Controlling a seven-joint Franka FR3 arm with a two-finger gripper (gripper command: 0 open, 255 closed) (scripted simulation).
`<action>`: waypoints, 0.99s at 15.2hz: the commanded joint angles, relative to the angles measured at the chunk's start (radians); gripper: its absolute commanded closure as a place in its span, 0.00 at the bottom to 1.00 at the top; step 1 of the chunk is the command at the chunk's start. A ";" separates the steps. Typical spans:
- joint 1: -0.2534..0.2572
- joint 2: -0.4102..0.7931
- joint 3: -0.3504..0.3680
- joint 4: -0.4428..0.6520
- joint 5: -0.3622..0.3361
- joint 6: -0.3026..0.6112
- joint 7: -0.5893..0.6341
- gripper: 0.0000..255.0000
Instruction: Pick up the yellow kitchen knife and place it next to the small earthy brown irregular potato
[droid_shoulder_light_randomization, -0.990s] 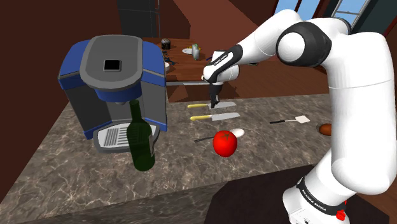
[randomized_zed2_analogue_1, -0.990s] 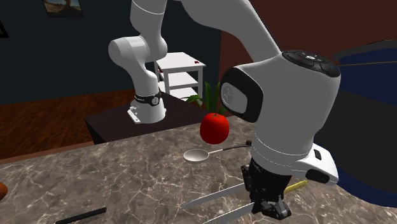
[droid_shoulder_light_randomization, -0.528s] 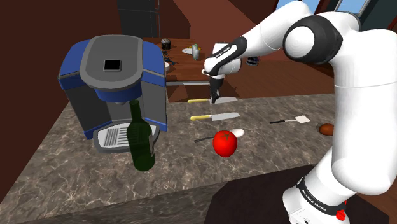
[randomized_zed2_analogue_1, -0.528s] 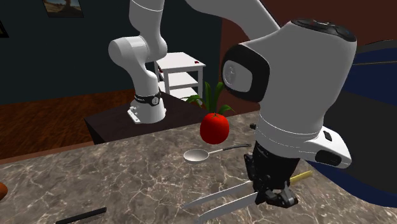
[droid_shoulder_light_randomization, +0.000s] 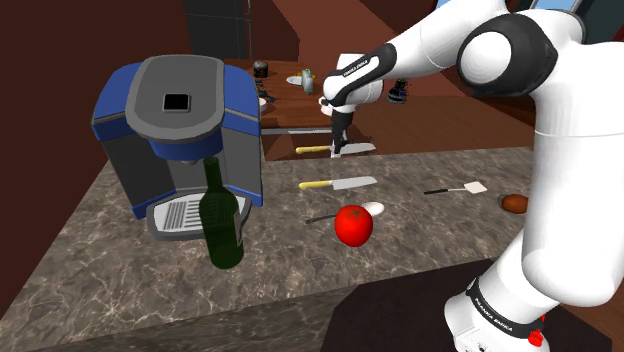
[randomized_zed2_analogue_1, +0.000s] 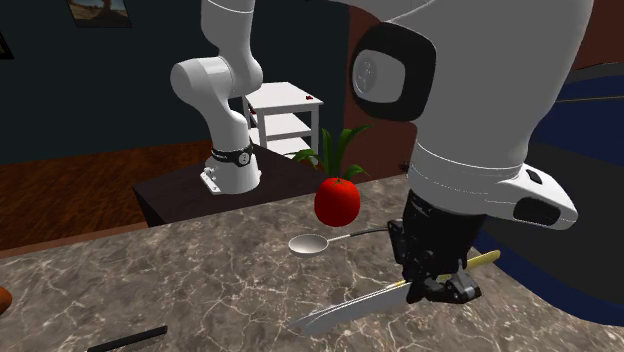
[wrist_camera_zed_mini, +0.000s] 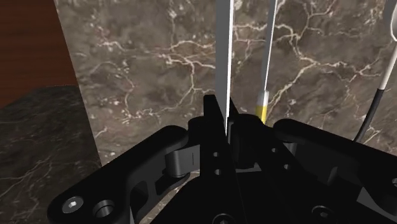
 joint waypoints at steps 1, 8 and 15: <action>0.002 -0.017 -0.003 0.004 -0.005 -0.021 0.003 1.00; -0.015 -0.082 -0.021 -0.036 -0.018 -0.046 -0.027 1.00; -0.091 -0.186 -0.073 -0.193 -0.033 0.008 -0.158 1.00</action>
